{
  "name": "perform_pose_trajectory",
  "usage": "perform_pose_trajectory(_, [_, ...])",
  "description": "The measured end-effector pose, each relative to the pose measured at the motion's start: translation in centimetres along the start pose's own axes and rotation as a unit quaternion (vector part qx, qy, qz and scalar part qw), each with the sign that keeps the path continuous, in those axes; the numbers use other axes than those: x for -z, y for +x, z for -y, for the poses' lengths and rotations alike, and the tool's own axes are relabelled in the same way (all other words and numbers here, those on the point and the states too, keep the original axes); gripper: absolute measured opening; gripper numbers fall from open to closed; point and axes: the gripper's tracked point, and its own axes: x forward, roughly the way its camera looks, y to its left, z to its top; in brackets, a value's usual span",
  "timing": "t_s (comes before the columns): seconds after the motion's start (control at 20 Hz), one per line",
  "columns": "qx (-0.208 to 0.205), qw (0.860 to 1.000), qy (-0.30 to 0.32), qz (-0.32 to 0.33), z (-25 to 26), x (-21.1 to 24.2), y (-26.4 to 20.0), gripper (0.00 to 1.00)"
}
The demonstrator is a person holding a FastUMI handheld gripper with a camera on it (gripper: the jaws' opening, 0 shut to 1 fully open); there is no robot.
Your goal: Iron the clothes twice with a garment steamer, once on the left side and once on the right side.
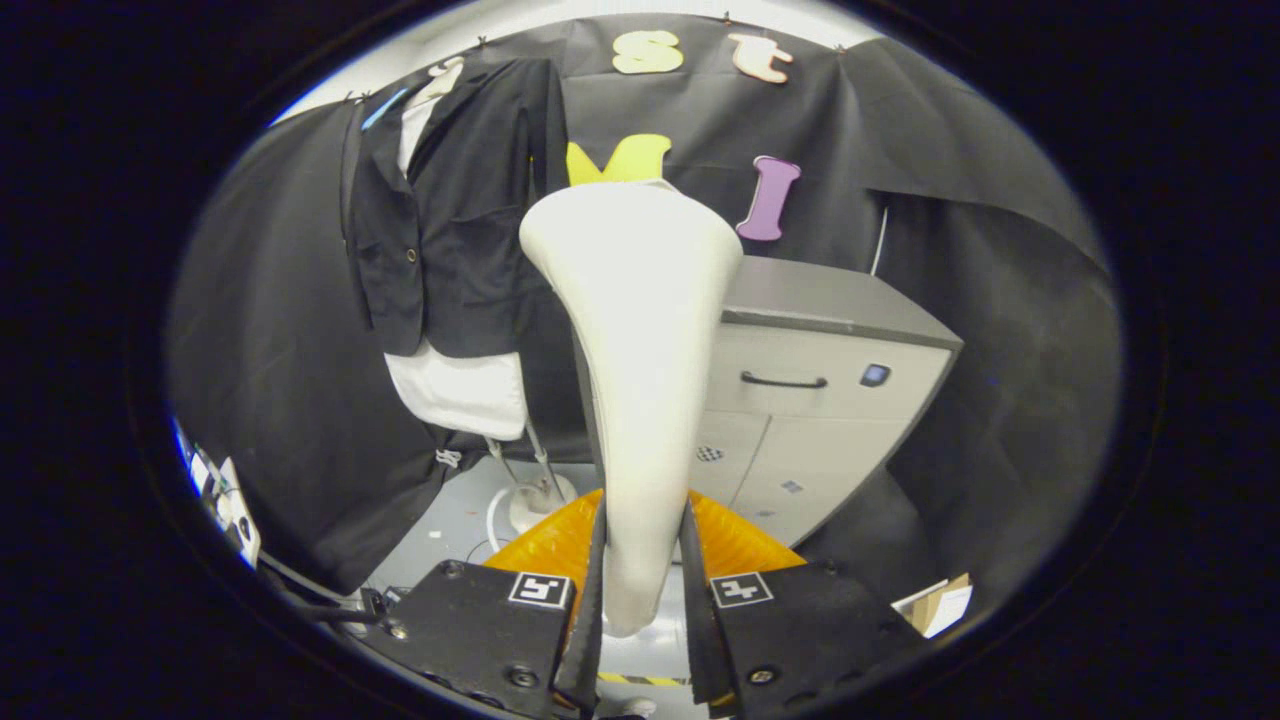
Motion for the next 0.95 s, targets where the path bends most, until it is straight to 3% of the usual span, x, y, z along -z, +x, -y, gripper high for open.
perform_pose_trajectory(0.5, [0.016, 0.997, 0.072, 0.002, 9.4, 13.0, -10.3, 0.38])
perform_pose_trajectory(0.95, [0.028, 0.996, 0.085, -0.004, 10.4, 17.5, -15.1, 0.38])
